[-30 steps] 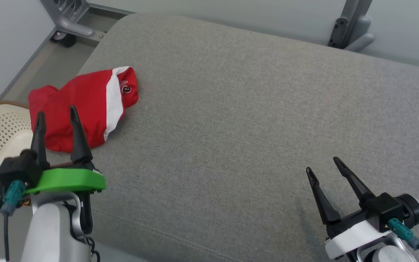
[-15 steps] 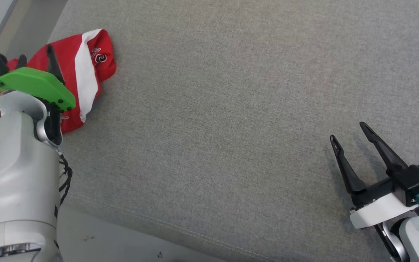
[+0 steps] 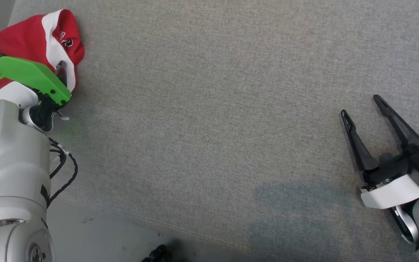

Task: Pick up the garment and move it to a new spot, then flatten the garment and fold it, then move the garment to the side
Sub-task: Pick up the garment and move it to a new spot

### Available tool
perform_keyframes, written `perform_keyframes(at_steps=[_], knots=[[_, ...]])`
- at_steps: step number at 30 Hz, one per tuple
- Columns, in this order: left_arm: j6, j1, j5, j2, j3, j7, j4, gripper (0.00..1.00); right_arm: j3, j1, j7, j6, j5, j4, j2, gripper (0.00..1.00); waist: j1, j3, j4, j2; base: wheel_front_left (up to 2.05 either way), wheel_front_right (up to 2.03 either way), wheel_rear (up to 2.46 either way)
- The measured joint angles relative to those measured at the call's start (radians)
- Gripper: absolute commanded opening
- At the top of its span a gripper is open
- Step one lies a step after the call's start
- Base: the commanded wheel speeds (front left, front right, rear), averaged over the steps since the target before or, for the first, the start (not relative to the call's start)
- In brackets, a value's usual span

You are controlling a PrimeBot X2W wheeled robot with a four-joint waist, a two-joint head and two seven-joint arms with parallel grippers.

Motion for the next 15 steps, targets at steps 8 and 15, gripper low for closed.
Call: perform_keyframes(at_steps=[8, 15], knots=[[0.0, 0.003, -0.022, -0.004, 0.011, -0.001, 0.02, 1.0, 0.0, -0.016, -0.003, 0.0, 0.0, -0.023, -0.004, 1.0, -0.0001, 0.048, -0.018, 0.0, 0.0, 0.0, 0.0], [-0.003, 0.014, -0.027, 0.004, 0.007, -0.064, 0.025, 0.0, 0.003, -0.025, -0.003, 0.0, 0.001, -0.019, -0.003, 1.0, -0.0001, 0.048, -0.028, 0.0, 0.0, 0.0, 0.0]])
